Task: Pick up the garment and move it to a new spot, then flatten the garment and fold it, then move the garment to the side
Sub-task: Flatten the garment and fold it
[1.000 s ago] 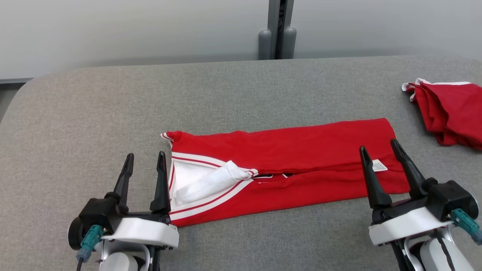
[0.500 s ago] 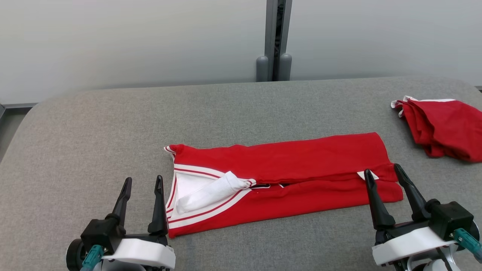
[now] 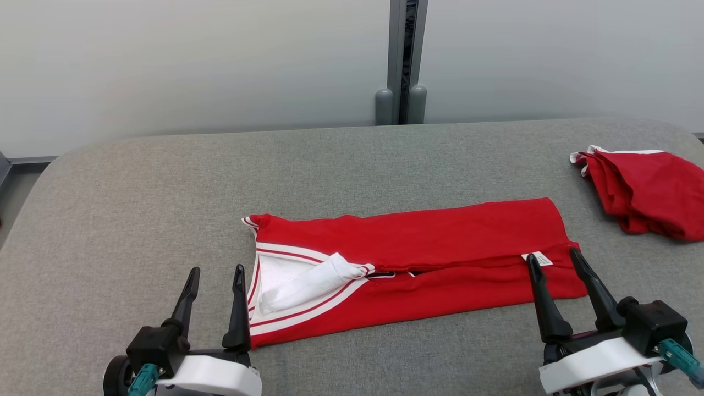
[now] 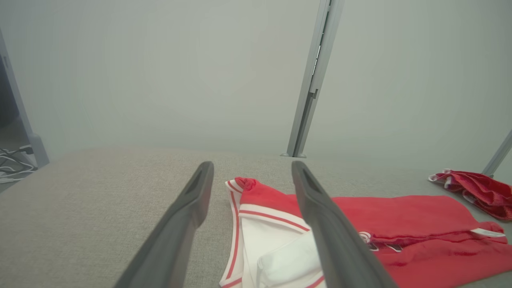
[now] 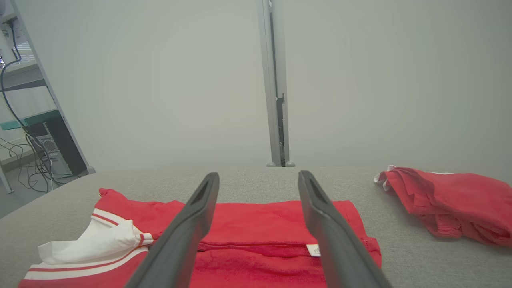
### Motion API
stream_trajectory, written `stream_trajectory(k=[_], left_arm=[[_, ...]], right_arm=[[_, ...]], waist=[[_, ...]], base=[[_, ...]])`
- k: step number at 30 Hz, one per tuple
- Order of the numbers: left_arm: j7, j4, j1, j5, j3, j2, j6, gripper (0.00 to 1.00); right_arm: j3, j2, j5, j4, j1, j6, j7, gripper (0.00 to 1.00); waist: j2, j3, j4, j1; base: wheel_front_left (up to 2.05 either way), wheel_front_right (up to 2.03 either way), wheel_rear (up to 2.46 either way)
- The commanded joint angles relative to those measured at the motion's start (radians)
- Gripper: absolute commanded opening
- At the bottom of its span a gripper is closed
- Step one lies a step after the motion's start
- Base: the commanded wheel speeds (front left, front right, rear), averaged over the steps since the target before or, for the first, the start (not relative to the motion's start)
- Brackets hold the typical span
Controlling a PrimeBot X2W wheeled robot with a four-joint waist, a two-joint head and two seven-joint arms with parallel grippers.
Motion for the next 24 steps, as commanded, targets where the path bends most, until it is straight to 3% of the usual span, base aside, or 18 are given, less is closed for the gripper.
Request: stream_trajectory(k=[1, 4, 12, 15, 24], left_arm=[[-0.004, 0.003, 0.005, -0.001, 0.0, 0.003, 0.005, 1.0], [-0.004, 0.005, 0.002, -0.001, -0.003, 0.003, 0.005, 1.0], [-0.004, 0.031, -0.025, 0.003, -0.02, 0.003, 0.0, 1.0], [-0.004, 0.043, -0.033, 0.012, -0.026, 0.004, 0.003, 1.0], [-0.004, 0.056, -0.067, 0.027, -0.033, 0.003, -0.003, 1.0]], right_arm=[[0.0, -0.002, 0.017, 0.008, 0.004, 0.0, -0.005, 1.0], [-0.001, 0.0, 0.048, 0.021, 0.001, 0.0, -0.005, 1.0], [0.055, -0.071, 0.218, 0.265, -0.122, 0.0, -0.005, 1.0], [0.022, -0.095, 0.206, 0.369, -0.191, 0.0, -0.005, 1.0], [-0.08, -0.085, 0.176, 0.659, -0.364, 0.0, -0.005, 1.0]], waist=[[-0.0001, 0.002, 0.001, 0.0], [-0.0001, 0.003, 0.002, 0.0], [-0.0001, 0.03, 0.004, 0.0], [-0.0001, 0.048, 0.012, 0.0], [-0.0001, 0.109, 0.041, 0.0]], base=[[0.0, 0.0, 0.0], [0.0, 0.0, 0.0], [0.0, 0.0, 0.0], [0.0, 0.0, 0.0], [0.0, 0.0, 0.0]])
